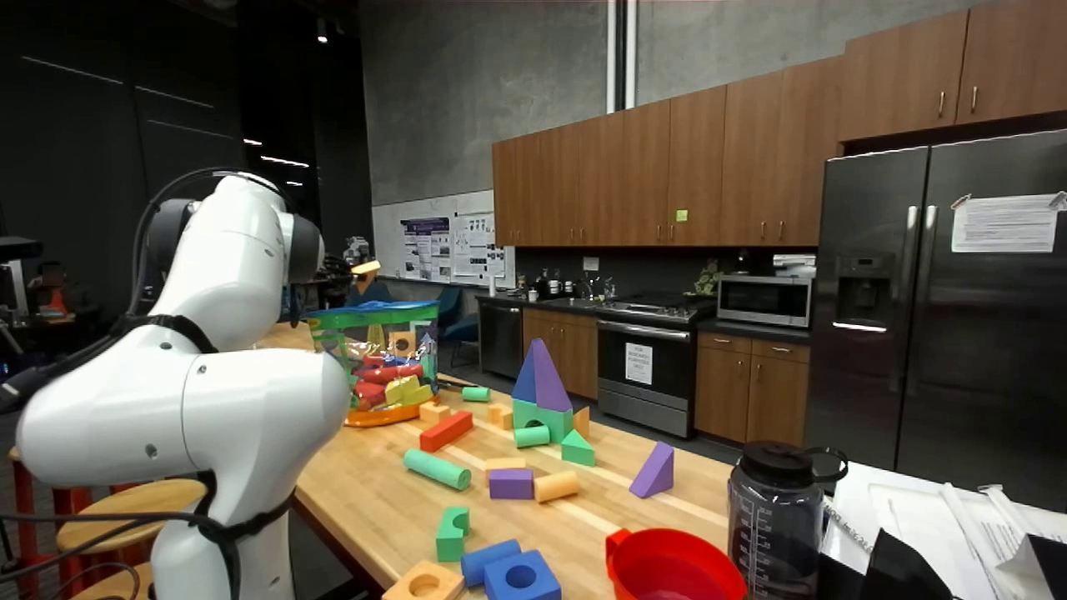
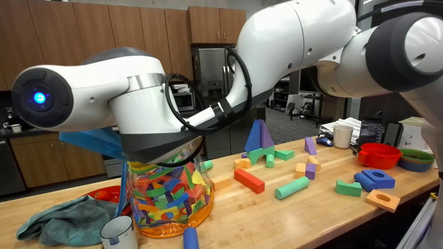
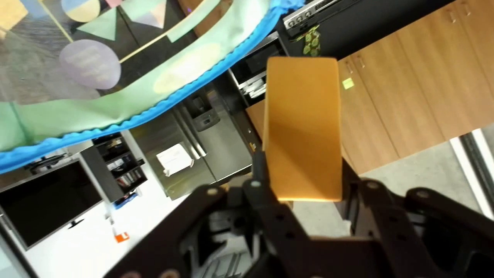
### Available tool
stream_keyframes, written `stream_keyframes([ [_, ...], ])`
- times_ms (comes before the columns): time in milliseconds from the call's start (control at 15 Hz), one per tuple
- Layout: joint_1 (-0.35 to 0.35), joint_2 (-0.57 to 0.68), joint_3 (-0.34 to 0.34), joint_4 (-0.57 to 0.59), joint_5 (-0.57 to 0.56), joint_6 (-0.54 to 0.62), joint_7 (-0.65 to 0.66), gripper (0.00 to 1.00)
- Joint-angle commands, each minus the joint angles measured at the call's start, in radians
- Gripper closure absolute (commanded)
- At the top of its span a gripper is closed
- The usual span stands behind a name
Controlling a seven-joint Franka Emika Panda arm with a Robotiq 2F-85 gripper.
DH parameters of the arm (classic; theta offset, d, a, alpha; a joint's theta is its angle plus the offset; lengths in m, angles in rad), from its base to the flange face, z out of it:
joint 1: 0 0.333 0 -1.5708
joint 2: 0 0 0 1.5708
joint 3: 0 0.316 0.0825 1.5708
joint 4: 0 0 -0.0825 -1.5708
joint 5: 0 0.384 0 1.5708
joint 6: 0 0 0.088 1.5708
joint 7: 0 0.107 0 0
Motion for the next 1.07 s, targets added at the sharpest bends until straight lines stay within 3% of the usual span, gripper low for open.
stream_keyframes([
  [0,-0.011,-0.117,0.003,-0.187,0.036,-0.101,0.128,0.84],
  [200,-0.013,-0.150,0.011,-0.253,0.053,-0.155,0.177,0.84],
  [267,-0.015,-0.158,0.011,-0.270,0.054,-0.161,0.190,0.34],
  [400,-0.017,-0.174,0.014,-0.298,0.059,-0.166,0.197,0.30],
  [667,-0.005,-0.182,0.009,-0.315,0.067,-0.134,0.176,0.03],
  [867,-0.002,-0.192,0.025,-0.323,0.076,-0.074,0.133,0.00],
  [1000,0.050,-0.169,0.027,-0.296,0.055,-0.097,0.140,0.00],
])
